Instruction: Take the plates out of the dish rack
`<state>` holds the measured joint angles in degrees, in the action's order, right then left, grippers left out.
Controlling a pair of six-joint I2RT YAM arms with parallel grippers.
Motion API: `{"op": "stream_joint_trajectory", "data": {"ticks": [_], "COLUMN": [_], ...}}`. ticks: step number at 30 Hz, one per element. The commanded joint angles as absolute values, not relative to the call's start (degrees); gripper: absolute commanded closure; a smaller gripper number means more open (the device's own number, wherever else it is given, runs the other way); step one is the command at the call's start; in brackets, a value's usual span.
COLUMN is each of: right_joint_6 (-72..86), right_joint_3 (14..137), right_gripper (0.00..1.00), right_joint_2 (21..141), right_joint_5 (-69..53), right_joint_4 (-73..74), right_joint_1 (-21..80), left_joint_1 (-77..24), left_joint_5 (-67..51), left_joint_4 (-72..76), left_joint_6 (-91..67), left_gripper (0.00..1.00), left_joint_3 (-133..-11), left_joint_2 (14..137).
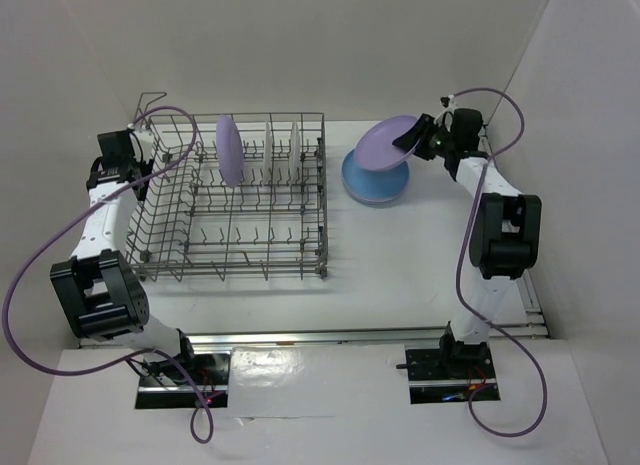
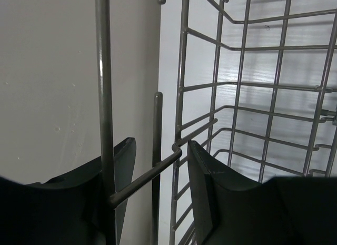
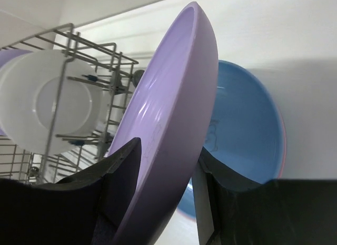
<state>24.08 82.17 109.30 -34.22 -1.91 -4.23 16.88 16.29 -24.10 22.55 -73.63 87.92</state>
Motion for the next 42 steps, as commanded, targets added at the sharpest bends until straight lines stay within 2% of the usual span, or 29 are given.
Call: {"op": "stream_joint_trajectory", "data": {"ticks": [1, 11, 12, 14, 15, 16, 19, 22, 24, 26, 33, 38, 42], "right_joint_6": [23.03, 20.48, 20.48, 19.96, 19.95, 19.34, 18.63, 18.63, 18.63, 18.63, 19.95, 21.88, 22.49], "right_joint_3": [83.32, 84.38, 84.37, 84.9, 84.9, 86.38, 91.57, 94.39, 94.92, 98.24, 105.72, 104.16, 104.14], "right_gripper": [1.0, 1.0, 0.96, 0.8, 0.64, 0.56, 0.37, 0.26, 0.03, 0.0, 0.0, 0.0, 0.0], "right_joint_2": [114.16, 117.16, 117.16, 117.16, 117.16, 117.16, 117.77, 117.77, 116.54, 115.93, 113.38, 107.25, 108.53], "right_joint_5": [-37.87, -34.37, -34.37, -34.37, -33.84, -33.23, -28.83, -22.87, -20.41, -17.85, -4.06, 7.02, 13.87], "right_joint_4": [-10.19, -9.84, -9.84, -6.7, -3.63, -1.69, 9.55, 18.95, 21.61, 28.19, 47.6, 47.04, 46.32], "right_joint_1": [-3.96, -0.62, -0.62, -0.62, -0.09, -0.09, 0.53, 1.14, 1.67, 1.67, 2.19, 2.2, 2.2], "left_joint_1": [17.58, 17.58, 17.58, 17.58, 17.58, 17.58, 17.58, 17.58, 17.58, 17.58, 17.58, 17.58, 17.58], "left_joint_5": [15.29, 15.82, 15.82, 15.82, 15.82, 15.82, 15.29, 14.68, 13.28, 12.66, 10.46, 8.61, 8.61], "left_joint_4": [-29.62, -29.62, -29.62, -29.62, -29.62, -29.62, -29.0, -28.39, -27.86, -27.33, -25.75, -25.75, -25.75], "left_joint_6": [21.62, 20.57, 20.57, 20.57, 20.57, 20.57, 20.57, 20.57, 20.57, 21.09, 21.62, 21.09, 21.09], "left_gripper": [0.43, 0.43, 0.43, 0.43, 0.43, 0.43, 0.43, 0.43, 0.43, 0.43, 0.43, 0.43, 0.43], "left_joint_3": [-72.77, -73.3, -73.3, -73.82, -73.83, -73.83, -73.83, -73.3, -72.77, -72.25, -72.25, -72.25, -72.25], "left_joint_2": [91.32, 92.46, 92.46, 92.46, 92.98, 92.99, 92.99, 92.47, 92.46, 91.85, 90.7, 89.65, 89.12]}}
